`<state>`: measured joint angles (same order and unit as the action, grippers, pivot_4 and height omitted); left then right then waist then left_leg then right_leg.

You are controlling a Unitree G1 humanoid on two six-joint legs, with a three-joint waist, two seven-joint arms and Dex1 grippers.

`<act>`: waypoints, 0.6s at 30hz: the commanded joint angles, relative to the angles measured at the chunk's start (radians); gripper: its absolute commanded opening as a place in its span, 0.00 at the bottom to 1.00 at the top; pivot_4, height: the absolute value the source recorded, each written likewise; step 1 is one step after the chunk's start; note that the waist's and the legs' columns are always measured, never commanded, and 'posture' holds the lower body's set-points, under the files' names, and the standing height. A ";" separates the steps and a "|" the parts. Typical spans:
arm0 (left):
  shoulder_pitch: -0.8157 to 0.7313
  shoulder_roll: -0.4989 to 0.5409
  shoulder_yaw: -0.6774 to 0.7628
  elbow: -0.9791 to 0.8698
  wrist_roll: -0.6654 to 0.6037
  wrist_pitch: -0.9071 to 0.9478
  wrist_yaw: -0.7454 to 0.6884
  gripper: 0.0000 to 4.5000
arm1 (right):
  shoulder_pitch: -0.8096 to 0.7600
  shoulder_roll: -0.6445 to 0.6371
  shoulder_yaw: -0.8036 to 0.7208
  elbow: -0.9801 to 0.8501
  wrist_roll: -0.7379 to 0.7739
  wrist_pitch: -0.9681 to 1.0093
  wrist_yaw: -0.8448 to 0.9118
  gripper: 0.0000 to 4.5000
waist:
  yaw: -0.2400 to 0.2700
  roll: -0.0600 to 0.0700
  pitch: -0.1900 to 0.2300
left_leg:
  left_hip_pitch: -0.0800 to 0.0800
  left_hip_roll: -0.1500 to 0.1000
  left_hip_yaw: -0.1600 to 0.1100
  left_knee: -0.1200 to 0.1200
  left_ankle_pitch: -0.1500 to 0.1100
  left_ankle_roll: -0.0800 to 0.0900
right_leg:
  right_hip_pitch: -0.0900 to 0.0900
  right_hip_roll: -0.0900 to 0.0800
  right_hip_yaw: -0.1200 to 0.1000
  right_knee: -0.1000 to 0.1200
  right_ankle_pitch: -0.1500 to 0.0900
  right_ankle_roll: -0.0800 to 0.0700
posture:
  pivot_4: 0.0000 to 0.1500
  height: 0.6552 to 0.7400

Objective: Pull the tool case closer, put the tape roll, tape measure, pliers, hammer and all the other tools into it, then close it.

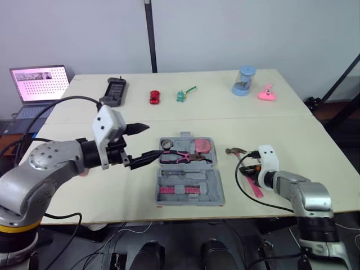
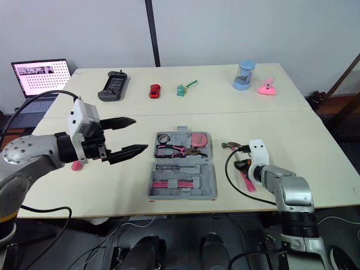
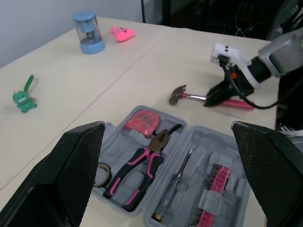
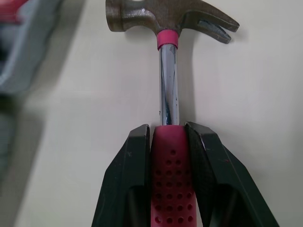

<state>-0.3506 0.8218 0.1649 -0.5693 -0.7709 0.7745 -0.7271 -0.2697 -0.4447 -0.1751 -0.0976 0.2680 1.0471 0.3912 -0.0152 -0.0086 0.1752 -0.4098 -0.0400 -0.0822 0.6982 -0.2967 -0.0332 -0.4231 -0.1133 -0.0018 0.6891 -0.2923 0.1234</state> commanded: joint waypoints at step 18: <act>0.007 -0.010 0.006 -0.001 0.055 -0.058 -0.003 1.00 | -0.121 -0.067 0.194 -0.037 -0.088 0.031 -0.065 0.99 | 0.002 0.000 0.001 | 0.000 0.000 0.000 -0.001 0.000 0.000 | -0.001 0.000 0.000 0.000 0.000 0.000 | 1.00 0.24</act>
<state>-0.3451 0.8056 0.1448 -0.5540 -0.7261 0.7352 -0.7335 -0.3880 -0.5178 0.0406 -0.1335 0.1915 1.0851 0.3480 -0.0135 -0.0087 0.1759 -0.4106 -0.0405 -0.0822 0.6977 -0.2966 -0.0334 -0.4243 -0.1141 -0.0020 0.6889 -0.2923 0.1234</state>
